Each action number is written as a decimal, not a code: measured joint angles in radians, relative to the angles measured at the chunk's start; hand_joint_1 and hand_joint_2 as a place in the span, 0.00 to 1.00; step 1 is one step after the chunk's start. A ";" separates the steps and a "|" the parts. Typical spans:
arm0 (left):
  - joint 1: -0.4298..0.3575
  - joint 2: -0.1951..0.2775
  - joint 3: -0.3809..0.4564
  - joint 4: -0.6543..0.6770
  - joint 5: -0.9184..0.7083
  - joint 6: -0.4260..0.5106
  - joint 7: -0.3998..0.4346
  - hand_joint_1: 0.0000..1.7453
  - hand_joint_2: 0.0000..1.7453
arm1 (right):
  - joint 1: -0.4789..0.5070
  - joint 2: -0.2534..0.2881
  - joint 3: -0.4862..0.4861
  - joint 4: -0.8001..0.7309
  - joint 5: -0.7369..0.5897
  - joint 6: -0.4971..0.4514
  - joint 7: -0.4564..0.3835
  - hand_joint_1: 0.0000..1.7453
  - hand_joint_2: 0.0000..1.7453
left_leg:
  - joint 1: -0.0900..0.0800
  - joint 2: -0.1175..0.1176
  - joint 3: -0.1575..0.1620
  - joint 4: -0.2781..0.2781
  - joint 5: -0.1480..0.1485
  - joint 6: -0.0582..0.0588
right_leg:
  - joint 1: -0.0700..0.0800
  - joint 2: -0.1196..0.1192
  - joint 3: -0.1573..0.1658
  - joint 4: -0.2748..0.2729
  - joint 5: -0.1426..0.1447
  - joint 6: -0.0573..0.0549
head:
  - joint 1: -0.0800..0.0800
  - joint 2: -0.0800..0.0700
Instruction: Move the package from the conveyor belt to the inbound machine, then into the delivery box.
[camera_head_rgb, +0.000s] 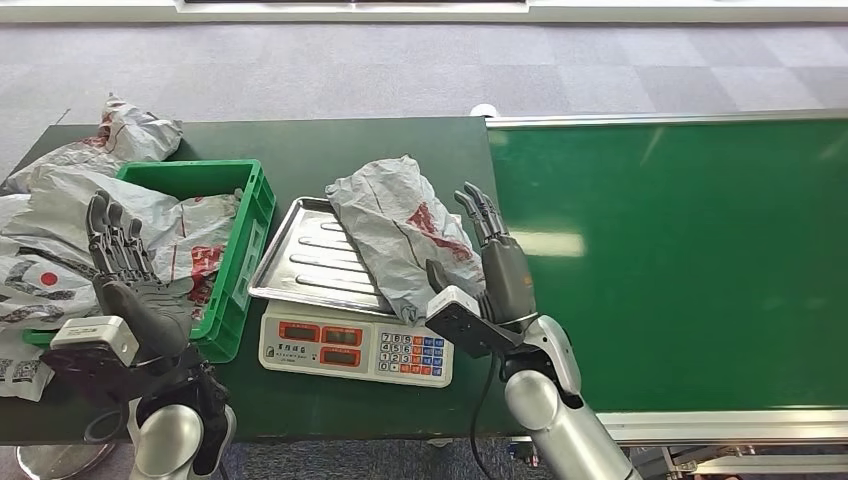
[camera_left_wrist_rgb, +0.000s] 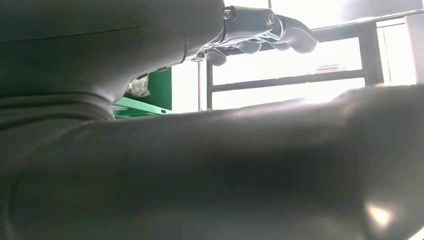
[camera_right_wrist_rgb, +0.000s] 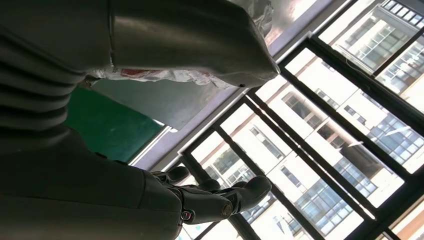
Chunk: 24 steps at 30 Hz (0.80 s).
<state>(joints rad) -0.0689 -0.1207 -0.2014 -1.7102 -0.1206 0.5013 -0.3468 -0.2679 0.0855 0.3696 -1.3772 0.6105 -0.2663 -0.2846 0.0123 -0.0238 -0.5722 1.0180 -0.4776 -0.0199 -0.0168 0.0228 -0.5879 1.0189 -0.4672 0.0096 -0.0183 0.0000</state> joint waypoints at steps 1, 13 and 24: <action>0.000 0.000 0.000 0.000 0.000 0.000 0.000 0.00 0.00 | 0.001 0.000 -0.001 -0.002 0.000 0.000 0.000 0.00 0.00 | 0.000 0.000 0.000 0.000 0.000 0.000 | 0.000 0.000 0.000 0.000 0.000 0.000 | 0.000 0.000; 0.001 -0.002 0.000 -0.002 -0.001 0.000 0.000 0.00 0.00 | 0.010 -0.002 -0.005 -0.016 0.005 -0.016 -0.011 0.00 0.00 | 0.000 0.000 0.000 0.000 0.000 0.000 | 0.000 0.000 0.000 0.000 0.000 0.000 | 0.000 0.000; 0.035 -0.009 0.004 -0.024 -0.047 -0.017 -0.012 0.00 0.00 | 0.193 0.140 -0.164 -0.546 0.305 -0.430 -0.394 0.00 1.00 | 0.000 -0.001 -0.004 0.000 -0.001 0.000 | 0.000 -0.001 -0.004 0.000 -0.001 -0.001 | 0.000 0.000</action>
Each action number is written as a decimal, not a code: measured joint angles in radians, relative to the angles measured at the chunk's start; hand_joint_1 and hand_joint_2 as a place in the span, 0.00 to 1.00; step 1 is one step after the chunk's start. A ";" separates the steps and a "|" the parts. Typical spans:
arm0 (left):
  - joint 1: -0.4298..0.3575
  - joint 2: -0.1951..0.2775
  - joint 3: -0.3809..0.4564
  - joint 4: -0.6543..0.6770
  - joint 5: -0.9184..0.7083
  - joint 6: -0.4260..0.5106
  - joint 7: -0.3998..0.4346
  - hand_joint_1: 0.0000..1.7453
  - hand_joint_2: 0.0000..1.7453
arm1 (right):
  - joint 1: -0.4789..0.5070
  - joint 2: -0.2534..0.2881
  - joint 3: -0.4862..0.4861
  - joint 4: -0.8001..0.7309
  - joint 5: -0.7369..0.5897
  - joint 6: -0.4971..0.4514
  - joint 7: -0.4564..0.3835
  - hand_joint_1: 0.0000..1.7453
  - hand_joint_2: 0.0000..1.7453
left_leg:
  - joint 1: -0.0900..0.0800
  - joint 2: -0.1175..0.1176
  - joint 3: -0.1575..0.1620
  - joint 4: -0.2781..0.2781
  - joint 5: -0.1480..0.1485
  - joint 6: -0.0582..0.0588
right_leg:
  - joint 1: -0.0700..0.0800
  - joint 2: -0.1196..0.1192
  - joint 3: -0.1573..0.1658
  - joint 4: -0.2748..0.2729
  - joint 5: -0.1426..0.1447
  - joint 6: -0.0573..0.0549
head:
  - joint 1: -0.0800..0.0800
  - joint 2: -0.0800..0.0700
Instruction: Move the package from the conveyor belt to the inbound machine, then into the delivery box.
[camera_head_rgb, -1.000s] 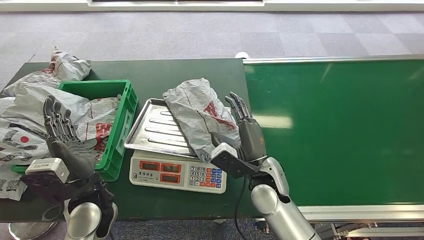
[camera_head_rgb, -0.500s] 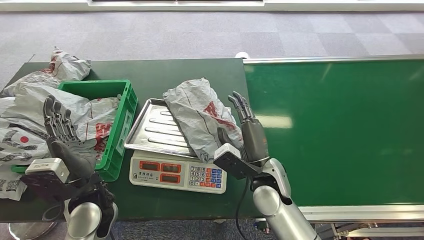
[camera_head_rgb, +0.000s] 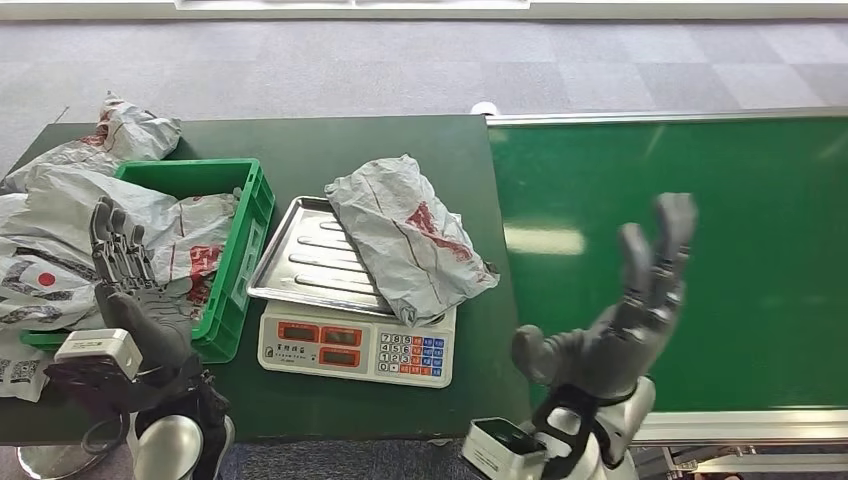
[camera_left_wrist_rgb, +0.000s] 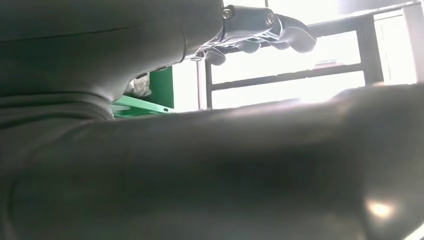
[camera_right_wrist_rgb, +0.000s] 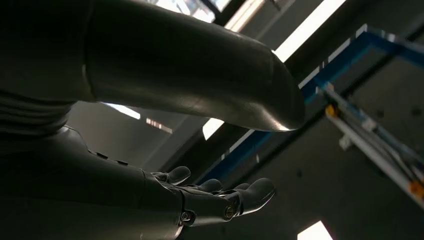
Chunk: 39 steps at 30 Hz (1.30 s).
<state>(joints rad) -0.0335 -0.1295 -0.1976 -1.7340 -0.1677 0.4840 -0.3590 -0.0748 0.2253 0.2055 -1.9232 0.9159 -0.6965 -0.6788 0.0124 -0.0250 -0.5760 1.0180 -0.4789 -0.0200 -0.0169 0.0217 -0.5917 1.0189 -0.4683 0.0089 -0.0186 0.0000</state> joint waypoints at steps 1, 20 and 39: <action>-0.006 -0.001 0.001 0.005 -0.022 0.012 -0.002 0.00 0.00 | 0.005 0.021 -0.031 -0.100 0.008 -0.003 -0.015 0.00 1.00 | 0.000 0.000 0.000 0.000 0.000 0.000 | 0.000 0.000 0.000 0.000 0.000 0.000 | 0.000 0.000; -0.821 0.280 -0.315 0.646 -0.612 -0.741 0.218 0.00 1.00 | 0.067 0.081 -0.293 -0.577 -0.173 0.003 -0.016 0.00 1.00 | 0.000 0.005 -0.001 0.000 0.011 -0.002 | 0.000 0.005 -0.004 0.000 0.012 -0.001 | 0.002 0.000; -0.981 0.203 -0.607 1.132 -0.563 -0.774 0.167 0.00 1.00 | 0.179 0.085 -0.330 -0.433 -0.191 0.002 0.062 0.00 0.00 | 0.000 0.005 -0.003 -0.001 0.010 -0.002 | 0.000 0.005 -0.005 0.000 0.012 -0.001 | 0.002 0.000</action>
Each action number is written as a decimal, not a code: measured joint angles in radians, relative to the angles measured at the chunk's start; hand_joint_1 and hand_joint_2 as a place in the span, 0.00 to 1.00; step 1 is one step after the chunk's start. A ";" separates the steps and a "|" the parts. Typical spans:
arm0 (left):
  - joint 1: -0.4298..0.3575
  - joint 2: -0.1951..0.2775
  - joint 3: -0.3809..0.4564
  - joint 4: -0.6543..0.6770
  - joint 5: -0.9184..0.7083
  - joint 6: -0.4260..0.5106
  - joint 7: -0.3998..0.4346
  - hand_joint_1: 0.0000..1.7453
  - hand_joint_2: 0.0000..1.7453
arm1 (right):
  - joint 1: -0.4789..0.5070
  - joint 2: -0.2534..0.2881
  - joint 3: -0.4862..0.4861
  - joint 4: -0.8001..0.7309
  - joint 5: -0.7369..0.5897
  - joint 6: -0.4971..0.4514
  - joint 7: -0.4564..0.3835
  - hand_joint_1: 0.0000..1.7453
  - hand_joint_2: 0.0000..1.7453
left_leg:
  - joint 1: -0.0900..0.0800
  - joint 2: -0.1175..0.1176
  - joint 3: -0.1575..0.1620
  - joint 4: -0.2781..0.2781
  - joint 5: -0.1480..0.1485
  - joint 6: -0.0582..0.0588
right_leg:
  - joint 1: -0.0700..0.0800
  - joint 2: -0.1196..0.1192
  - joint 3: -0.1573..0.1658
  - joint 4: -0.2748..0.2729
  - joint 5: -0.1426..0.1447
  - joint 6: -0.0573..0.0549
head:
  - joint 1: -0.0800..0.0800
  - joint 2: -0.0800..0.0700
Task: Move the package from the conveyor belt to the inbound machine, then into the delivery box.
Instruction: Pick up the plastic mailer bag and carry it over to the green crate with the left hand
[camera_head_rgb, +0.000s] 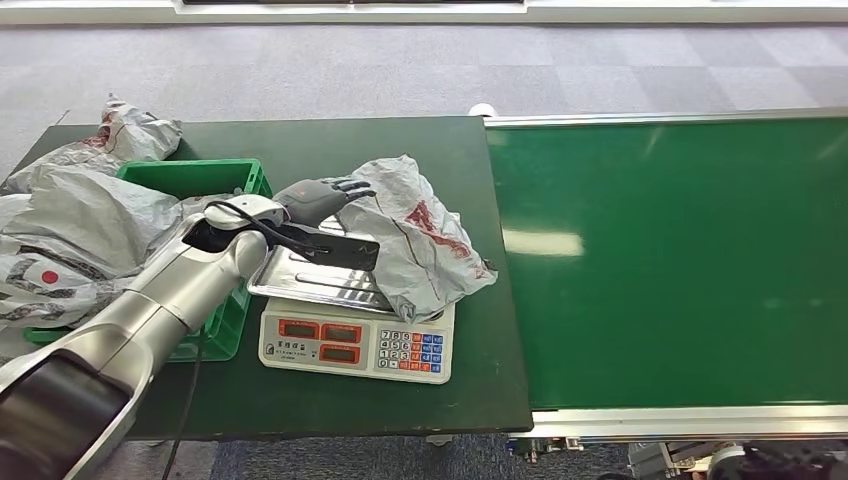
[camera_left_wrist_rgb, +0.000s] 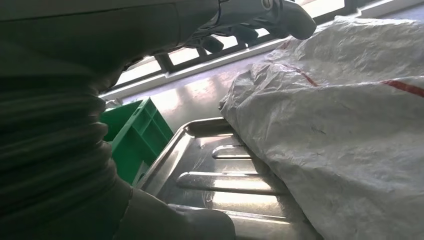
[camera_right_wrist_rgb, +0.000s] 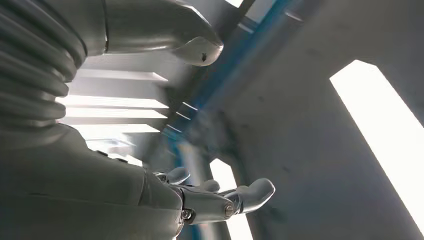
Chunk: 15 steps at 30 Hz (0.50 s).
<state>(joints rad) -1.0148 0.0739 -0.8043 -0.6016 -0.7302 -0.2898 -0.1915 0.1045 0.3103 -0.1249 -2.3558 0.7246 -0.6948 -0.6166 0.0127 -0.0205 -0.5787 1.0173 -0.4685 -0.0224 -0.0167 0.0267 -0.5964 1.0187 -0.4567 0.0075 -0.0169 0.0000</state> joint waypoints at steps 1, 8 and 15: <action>0.001 -0.003 -0.001 0.013 0.004 0.012 0.006 0.00 1.00 | 0.028 -0.002 -0.024 0.039 0.018 0.000 0.065 0.00 0.00 | 0.000 0.000 0.000 0.000 0.000 0.000 | 0.000 0.000 0.000 0.000 0.000 0.000 | 0.000 0.000; 0.021 -0.033 -0.002 0.088 0.012 0.074 0.047 0.00 1.00 | 0.105 0.012 -0.342 0.173 0.191 -0.002 0.134 0.00 0.00 | -0.001 -0.005 -0.005 0.001 0.001 0.001 | -0.001 -0.005 -0.003 0.000 0.000 0.000 | 0.000 0.000; 0.039 -0.037 -0.002 0.124 0.012 0.091 0.053 0.00 1.00 | 0.104 0.021 -0.447 0.220 0.258 -0.002 0.161 0.00 0.00 | 0.000 -0.003 -0.006 0.000 0.001 0.001 | 0.000 -0.004 -0.004 0.000 0.000 0.000 | 0.000 0.000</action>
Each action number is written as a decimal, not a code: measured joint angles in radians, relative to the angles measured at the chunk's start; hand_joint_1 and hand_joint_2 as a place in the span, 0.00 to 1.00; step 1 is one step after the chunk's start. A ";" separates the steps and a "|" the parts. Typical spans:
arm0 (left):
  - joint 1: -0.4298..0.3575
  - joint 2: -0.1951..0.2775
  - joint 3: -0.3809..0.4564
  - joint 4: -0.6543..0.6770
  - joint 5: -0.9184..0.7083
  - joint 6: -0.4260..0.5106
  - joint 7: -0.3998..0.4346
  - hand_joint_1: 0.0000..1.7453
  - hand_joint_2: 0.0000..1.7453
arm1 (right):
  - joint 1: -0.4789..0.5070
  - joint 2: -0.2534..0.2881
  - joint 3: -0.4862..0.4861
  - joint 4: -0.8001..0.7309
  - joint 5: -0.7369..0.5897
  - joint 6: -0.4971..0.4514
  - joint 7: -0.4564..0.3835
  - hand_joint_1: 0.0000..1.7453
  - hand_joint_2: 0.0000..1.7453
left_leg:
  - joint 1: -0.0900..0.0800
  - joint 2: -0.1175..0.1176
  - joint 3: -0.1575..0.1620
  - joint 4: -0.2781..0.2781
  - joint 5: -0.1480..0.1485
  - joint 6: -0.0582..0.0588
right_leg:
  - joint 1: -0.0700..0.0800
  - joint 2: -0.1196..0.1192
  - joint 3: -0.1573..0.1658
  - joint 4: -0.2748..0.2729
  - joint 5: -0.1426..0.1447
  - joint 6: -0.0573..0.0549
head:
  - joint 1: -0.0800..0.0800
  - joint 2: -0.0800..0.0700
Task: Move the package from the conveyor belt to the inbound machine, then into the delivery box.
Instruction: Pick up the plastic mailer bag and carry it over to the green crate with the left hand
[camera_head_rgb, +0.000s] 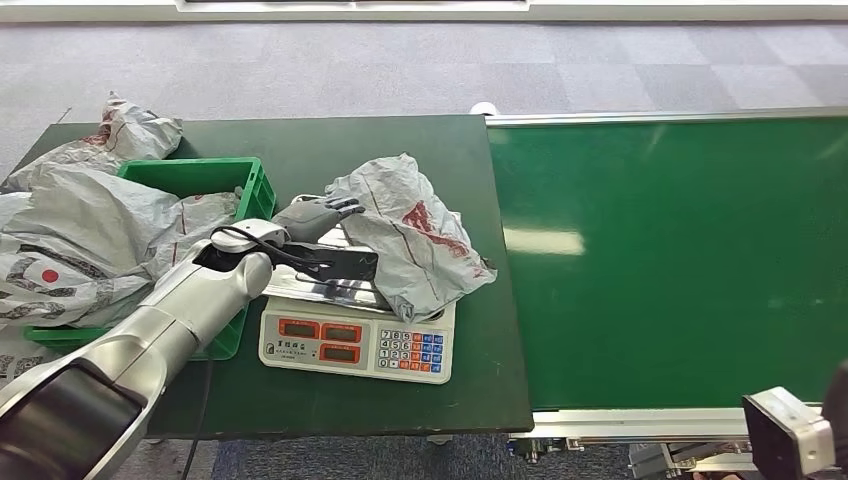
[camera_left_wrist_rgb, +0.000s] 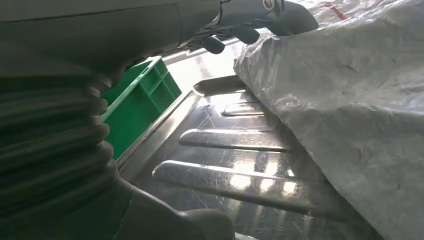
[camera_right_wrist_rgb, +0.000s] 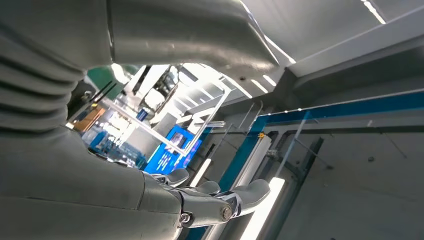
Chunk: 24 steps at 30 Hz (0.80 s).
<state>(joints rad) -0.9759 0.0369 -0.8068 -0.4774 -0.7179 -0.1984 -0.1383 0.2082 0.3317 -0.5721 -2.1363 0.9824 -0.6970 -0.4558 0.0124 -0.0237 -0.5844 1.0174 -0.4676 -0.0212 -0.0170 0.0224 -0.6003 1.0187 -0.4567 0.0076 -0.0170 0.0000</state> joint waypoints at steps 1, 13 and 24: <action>0.002 0.000 0.000 0.004 0.000 0.000 0.003 0.00 1.00 | 0.000 0.001 -0.003 0.009 0.014 0.000 0.005 0.00 0.00 | 0.000 0.000 0.000 0.000 0.000 0.000 | 0.000 0.000 0.000 0.000 0.000 0.000 | 0.000 0.000; 0.008 0.011 0.003 0.046 -0.003 -0.018 0.025 0.00 1.00 | -0.018 0.003 0.054 0.096 0.055 0.000 0.025 0.00 0.00 | 0.000 0.000 0.003 0.000 0.000 0.000 | 0.000 -0.001 0.004 0.000 0.000 0.000 | 0.000 0.000; 0.009 0.012 0.004 0.060 -0.009 -0.023 0.026 0.62 1.00 | -0.023 0.003 0.072 0.116 0.055 0.000 0.024 0.00 0.00 | 0.000 0.000 0.007 -0.001 0.000 0.000 | 0.000 -0.001 0.009 0.000 0.000 0.000 | 0.000 0.000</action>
<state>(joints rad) -0.9673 0.0486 -0.8030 -0.4176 -0.7269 -0.2218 -0.1125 0.1849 0.3346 -0.5002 -2.0203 1.0378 -0.6970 -0.4316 0.0123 -0.0241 -0.5774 1.0167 -0.4675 -0.0213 -0.0171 0.0216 -0.5917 1.0189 -0.4568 0.0077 -0.0169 0.0000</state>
